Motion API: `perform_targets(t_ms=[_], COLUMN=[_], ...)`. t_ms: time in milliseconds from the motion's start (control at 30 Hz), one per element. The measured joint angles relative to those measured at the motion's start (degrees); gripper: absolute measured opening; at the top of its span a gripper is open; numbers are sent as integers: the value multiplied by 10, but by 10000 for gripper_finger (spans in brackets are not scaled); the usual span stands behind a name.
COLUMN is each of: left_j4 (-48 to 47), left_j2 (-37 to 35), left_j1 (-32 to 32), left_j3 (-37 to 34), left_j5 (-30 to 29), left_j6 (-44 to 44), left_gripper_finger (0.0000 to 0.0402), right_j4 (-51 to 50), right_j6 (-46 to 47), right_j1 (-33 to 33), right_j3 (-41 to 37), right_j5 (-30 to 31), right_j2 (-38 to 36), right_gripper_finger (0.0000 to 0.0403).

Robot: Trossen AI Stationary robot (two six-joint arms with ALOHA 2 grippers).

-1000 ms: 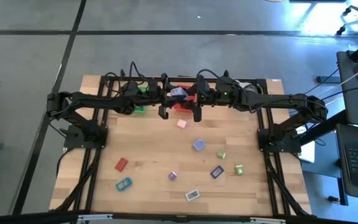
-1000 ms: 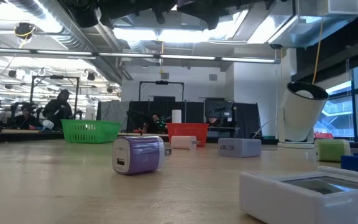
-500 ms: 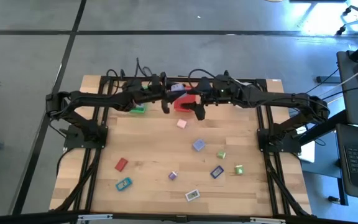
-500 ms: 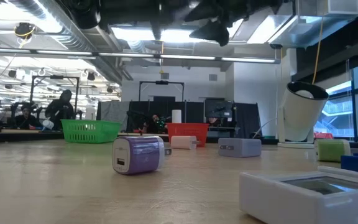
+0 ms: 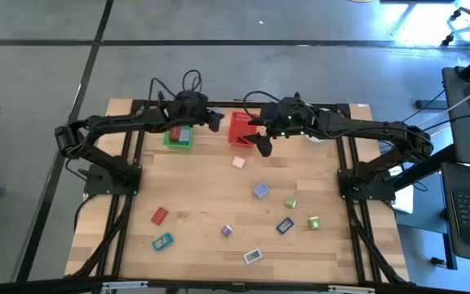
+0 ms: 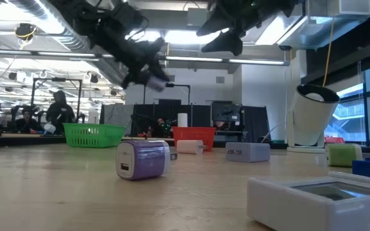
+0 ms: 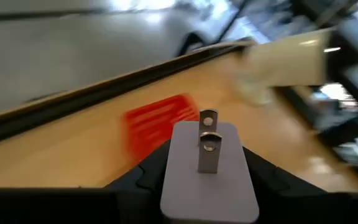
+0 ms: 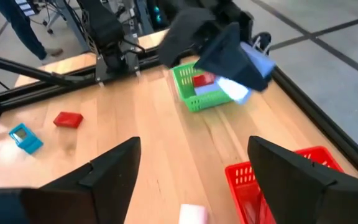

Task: Pick & Place Office items
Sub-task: Put the top light blue charger adapter into the green bin

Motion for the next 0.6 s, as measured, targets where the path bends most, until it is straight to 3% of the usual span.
perform_targets(t_ms=[200,367,467,600], left_j4=[-116,-223,-242,-239], left_j2=[-33,-50,-53,-54], left_j1=[27,32,33,36], left_j3=[0,0,-17,-52], left_j5=[-70,-149,-181,-179], left_j6=[2,59,65,34], left_gripper_finger=[127,128,126,127], right_j4=[-3,-3,-3,-3], right_j6=[0,-2,-1,0], right_j1=[0,0,0,0], right_j3=[0,0,0,0], right_j5=[0,0,0,0], right_j2=[0,0,0,0], right_gripper_finger=[289,286,286,285])
